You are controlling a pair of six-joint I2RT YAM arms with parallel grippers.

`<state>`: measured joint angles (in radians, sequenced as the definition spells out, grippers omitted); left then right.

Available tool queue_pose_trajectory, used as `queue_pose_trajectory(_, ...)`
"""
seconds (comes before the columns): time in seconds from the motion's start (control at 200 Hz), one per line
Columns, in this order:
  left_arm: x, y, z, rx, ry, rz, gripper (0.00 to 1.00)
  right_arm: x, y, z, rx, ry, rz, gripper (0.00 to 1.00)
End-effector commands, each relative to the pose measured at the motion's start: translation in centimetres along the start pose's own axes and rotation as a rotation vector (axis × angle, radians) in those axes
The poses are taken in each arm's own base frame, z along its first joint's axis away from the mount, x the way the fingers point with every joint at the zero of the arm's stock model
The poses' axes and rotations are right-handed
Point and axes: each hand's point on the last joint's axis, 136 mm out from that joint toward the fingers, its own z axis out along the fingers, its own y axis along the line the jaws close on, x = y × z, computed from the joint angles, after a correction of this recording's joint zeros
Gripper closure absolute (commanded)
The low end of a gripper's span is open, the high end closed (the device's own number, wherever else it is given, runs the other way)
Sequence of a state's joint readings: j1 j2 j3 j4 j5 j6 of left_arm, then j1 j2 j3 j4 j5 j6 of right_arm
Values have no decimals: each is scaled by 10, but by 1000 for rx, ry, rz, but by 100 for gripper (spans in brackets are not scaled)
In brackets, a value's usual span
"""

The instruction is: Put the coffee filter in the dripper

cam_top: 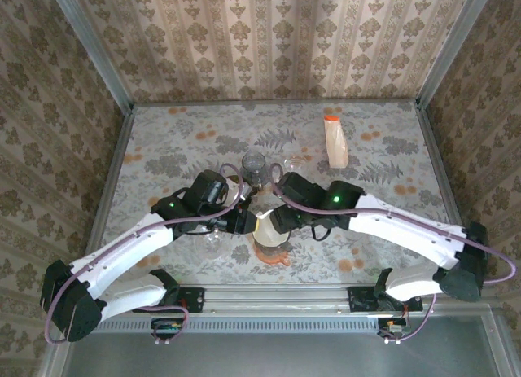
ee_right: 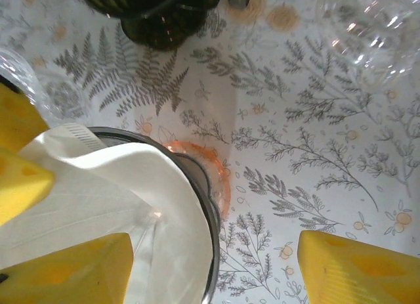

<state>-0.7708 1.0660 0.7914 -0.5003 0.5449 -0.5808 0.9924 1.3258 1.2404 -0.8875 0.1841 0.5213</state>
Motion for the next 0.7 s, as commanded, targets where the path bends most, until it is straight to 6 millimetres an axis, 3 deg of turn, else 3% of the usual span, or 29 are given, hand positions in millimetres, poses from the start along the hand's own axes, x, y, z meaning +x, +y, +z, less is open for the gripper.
queue_pose_trajectory(0.0, 1, 0, -3, -3, 0, -4, 69, 0, -14, -13, 36, -38, 25, 31)
queue_pose_trajectory(0.36, -6, -9, -10, 14, -38, 13, 57, -3, -21, -29, 29, -107, 44, 31)
queue_pose_trajectory(0.695, -12, -17, -18, 30, -79, 27, 38, -4, -26, -37, 35, -143, 56, 30)
